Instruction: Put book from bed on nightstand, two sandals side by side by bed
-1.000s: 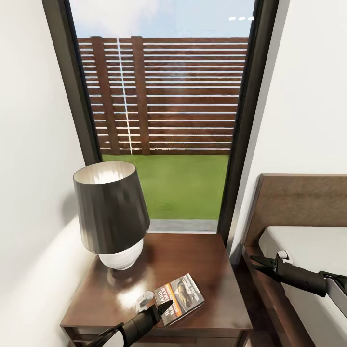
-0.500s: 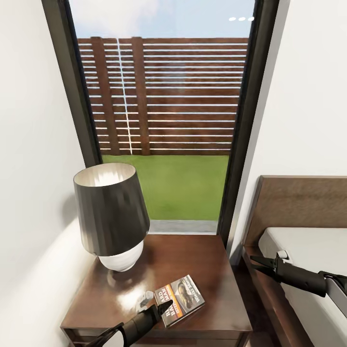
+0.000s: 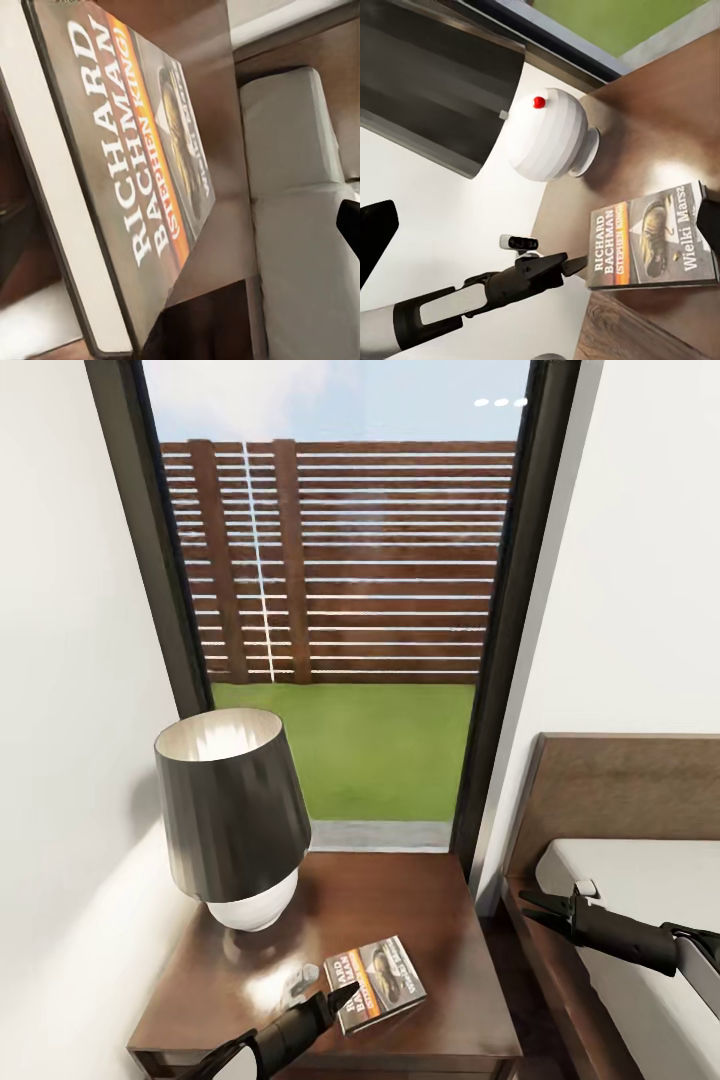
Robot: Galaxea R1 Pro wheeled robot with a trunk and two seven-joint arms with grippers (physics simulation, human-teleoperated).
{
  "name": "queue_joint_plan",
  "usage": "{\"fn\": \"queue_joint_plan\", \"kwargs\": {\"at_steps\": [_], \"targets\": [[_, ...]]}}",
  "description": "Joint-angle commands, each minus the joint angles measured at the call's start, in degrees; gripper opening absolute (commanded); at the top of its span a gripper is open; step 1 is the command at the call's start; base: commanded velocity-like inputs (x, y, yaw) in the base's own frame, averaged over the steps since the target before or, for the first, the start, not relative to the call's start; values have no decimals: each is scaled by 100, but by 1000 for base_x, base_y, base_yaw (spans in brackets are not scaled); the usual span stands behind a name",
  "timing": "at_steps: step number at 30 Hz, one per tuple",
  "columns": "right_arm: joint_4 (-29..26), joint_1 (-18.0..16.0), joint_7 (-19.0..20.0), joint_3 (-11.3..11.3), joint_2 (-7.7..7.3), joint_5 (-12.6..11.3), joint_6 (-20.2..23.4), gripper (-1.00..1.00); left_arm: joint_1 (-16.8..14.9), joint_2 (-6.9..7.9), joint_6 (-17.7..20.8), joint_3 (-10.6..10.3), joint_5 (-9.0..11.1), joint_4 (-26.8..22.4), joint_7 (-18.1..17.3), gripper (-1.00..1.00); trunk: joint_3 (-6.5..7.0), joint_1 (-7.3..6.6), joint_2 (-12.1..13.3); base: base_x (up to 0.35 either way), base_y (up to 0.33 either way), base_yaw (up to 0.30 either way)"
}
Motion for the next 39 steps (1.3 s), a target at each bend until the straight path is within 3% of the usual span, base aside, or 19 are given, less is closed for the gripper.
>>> {"fn": "queue_joint_plan", "kwargs": {"at_steps": [1, 25, 39], "targets": [[4, -5, 0, 15, -6, -33, 30, 100, -4, 1, 42, -24, 60, 3, -18, 100, -6, -1, -3, 0, 0, 0], [4, -5, -5, 21, -6, -33, 30, 100, -4, 1, 48, -24, 67, 12, 0, 100, -6, -1, -3, -1, 0, 0], [2, -5, -3, 23, -6, -33, 30, 100, -4, 10, 42, -24, 67, 12, -11, 100, -6, -1, -3, -96, 0, 0]]}}
